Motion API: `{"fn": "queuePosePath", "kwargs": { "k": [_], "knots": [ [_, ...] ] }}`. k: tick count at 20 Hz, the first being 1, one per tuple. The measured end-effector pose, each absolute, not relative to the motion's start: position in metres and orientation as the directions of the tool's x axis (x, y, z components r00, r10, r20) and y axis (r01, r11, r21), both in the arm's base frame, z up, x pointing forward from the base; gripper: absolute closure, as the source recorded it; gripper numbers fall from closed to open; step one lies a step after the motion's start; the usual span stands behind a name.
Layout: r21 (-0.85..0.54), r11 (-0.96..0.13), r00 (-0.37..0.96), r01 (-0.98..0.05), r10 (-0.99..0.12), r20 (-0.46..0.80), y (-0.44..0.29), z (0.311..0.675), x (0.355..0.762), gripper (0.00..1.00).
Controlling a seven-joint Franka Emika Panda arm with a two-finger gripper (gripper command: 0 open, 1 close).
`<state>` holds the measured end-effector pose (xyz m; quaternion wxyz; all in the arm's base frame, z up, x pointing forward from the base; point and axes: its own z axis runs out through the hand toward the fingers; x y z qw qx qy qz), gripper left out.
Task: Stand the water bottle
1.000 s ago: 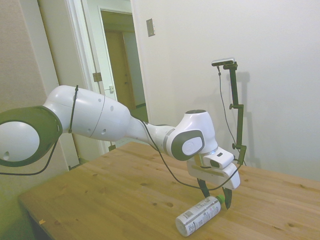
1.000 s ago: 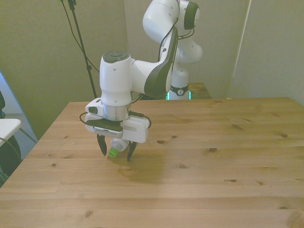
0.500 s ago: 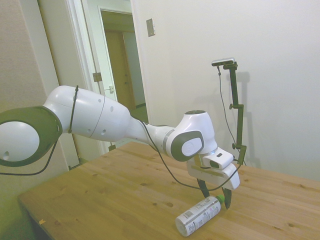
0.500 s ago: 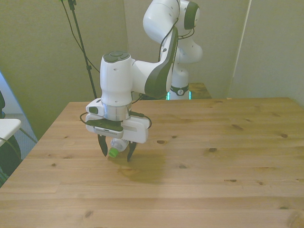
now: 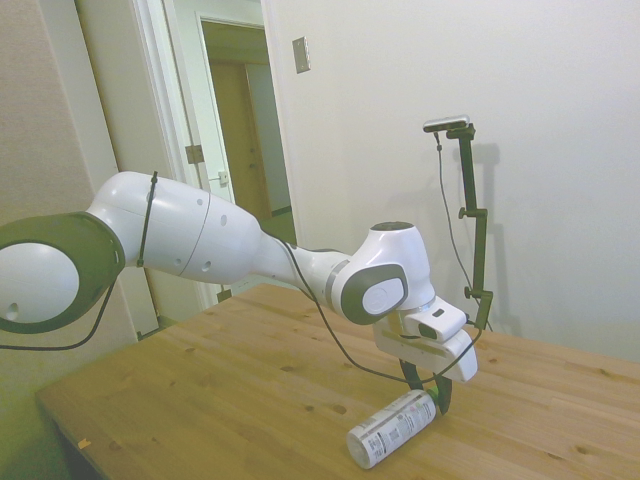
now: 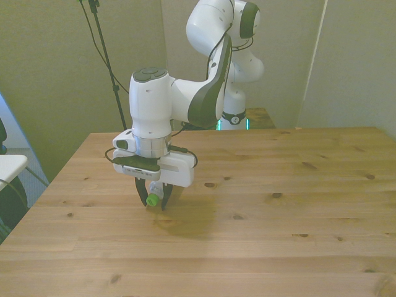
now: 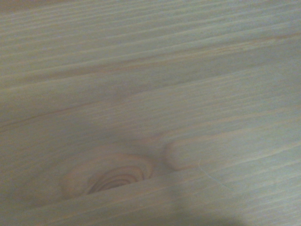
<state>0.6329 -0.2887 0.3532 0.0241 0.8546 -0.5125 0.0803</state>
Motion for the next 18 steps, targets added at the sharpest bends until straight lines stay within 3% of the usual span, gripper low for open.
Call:
{"fn": "queuePosePath", "kwargs": {
  "k": [8,15,18],
  "knots": [
    [-0.056,-0.476,0.462,-0.878,-0.872,0.164,-0.280,0.369,0.632,1.00],
    [-0.163,-0.468,0.434,-0.869,-0.878,0.203,-0.226,0.447,0.612,1.00],
    [-0.229,-0.460,0.389,-0.858,-0.872,0.296,-0.195,0.481,0.595,1.00]
  ]
}}
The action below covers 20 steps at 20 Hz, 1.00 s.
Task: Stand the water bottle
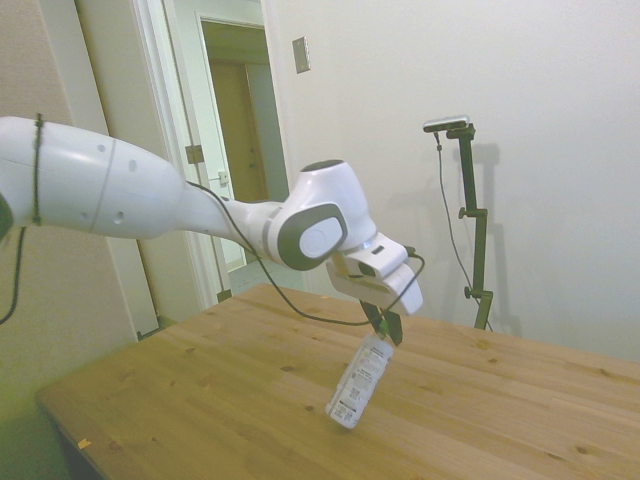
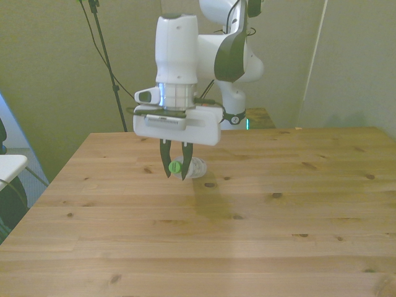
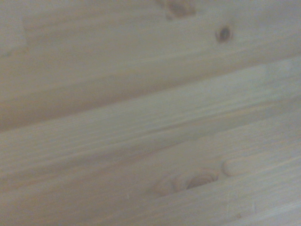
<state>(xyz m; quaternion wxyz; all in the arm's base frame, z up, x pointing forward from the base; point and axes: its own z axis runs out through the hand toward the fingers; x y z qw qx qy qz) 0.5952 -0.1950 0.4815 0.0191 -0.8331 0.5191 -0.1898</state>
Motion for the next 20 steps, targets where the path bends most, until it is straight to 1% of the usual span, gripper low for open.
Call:
{"fn": "queuePosePath", "kwargs": {
  "k": [3,6,8,12,16,20],
  "knots": [
    [-0.298,-0.463,0.342,-0.835,-0.860,0.378,-0.154,0.513,0.568,1.00],
    [-0.353,-0.447,0.274,-0.822,-0.854,0.443,-0.120,0.529,0.544,1.00],
    [-0.380,-0.425,0.224,-0.821,-0.854,0.470,-0.106,0.528,0.537,1.00],
    [-0.426,-0.358,0.126,-0.831,-0.866,0.483,-0.085,0.521,0.537,1.00],
    [-0.450,-0.345,0.074,-0.823,-0.852,0.517,-0.062,0.519,0.540,1.00],
    [-0.483,-0.330,0.008,-0.811,-0.832,0.555,-0.043,0.508,0.545,1.00]
  ]
}}
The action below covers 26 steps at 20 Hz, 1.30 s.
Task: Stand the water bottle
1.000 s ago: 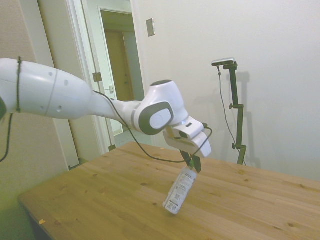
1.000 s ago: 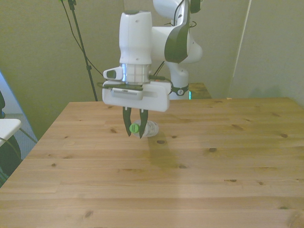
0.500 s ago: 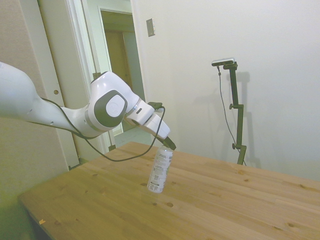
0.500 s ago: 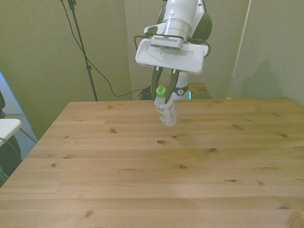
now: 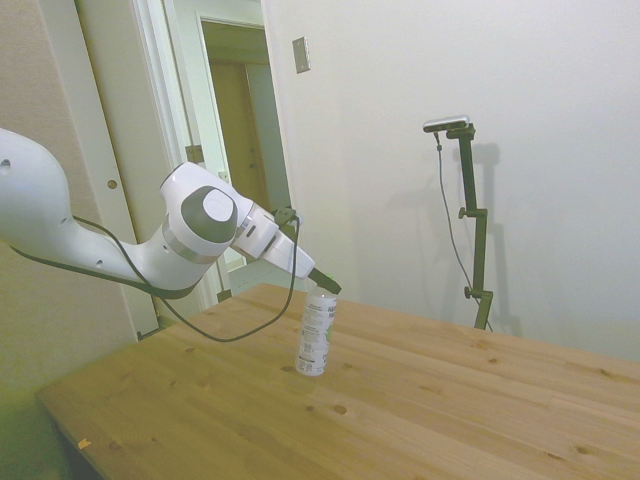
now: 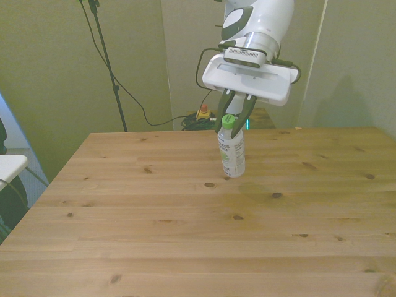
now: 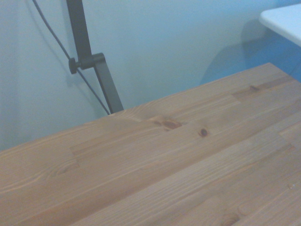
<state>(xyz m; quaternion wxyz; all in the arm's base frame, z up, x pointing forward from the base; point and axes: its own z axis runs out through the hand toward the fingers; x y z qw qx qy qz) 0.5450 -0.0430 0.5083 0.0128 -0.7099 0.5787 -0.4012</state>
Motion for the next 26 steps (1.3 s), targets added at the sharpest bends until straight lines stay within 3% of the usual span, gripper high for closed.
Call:
{"fn": "queuePosePath", "kwargs": {
  "k": [12,25,26],
  "knots": [
    [-0.565,-0.275,-0.104,-0.778,-0.831,0.547,-0.023,0.480,0.589,1.00],
    [-0.575,-0.239,-0.178,-0.782,-0.800,0.574,-0.011,0.451,0.606,1.00],
    [-0.571,-0.239,-0.176,-0.785,-0.798,0.576,-0.011,0.448,0.607,0.00]
  ]
}}
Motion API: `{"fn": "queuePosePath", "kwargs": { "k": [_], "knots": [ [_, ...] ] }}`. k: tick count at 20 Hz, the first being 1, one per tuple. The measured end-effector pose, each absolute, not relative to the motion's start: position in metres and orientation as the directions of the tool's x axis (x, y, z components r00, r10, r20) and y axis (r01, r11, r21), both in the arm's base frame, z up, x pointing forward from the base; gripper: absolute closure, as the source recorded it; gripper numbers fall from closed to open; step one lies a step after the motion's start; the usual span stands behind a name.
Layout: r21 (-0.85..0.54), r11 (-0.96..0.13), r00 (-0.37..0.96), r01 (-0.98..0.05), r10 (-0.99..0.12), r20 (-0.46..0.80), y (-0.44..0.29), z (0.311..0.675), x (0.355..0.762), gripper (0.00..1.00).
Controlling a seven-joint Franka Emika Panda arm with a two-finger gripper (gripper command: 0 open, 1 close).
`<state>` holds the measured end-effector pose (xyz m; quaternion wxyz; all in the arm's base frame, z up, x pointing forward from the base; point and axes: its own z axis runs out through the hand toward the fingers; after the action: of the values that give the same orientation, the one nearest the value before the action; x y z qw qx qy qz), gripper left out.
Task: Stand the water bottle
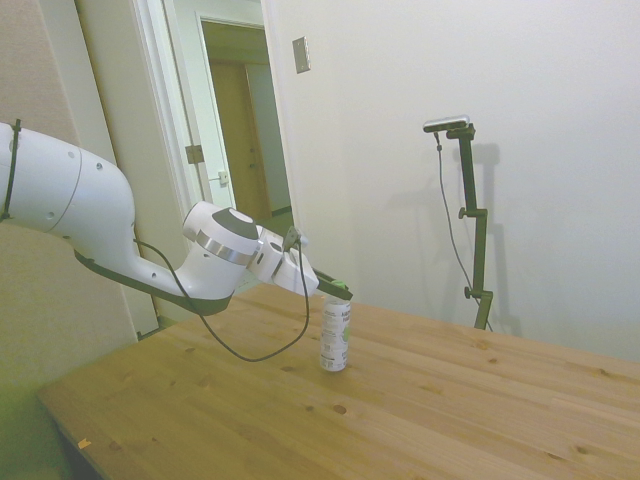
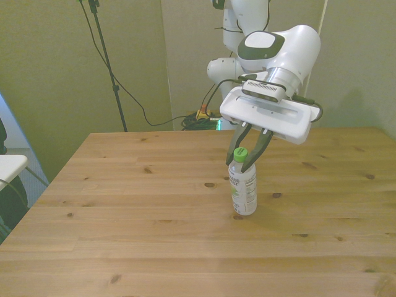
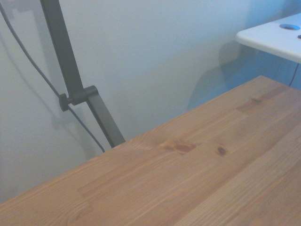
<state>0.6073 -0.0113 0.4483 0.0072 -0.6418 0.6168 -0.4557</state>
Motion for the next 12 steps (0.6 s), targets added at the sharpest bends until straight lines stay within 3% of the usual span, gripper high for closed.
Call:
{"fn": "queuePosePath", "kwargs": {
  "k": [12],
  "knots": [
    [-0.563,-0.246,-0.171,-0.789,-0.792,0.586,-0.0058,0.4453,0.6084,0.00]
  ]
}}
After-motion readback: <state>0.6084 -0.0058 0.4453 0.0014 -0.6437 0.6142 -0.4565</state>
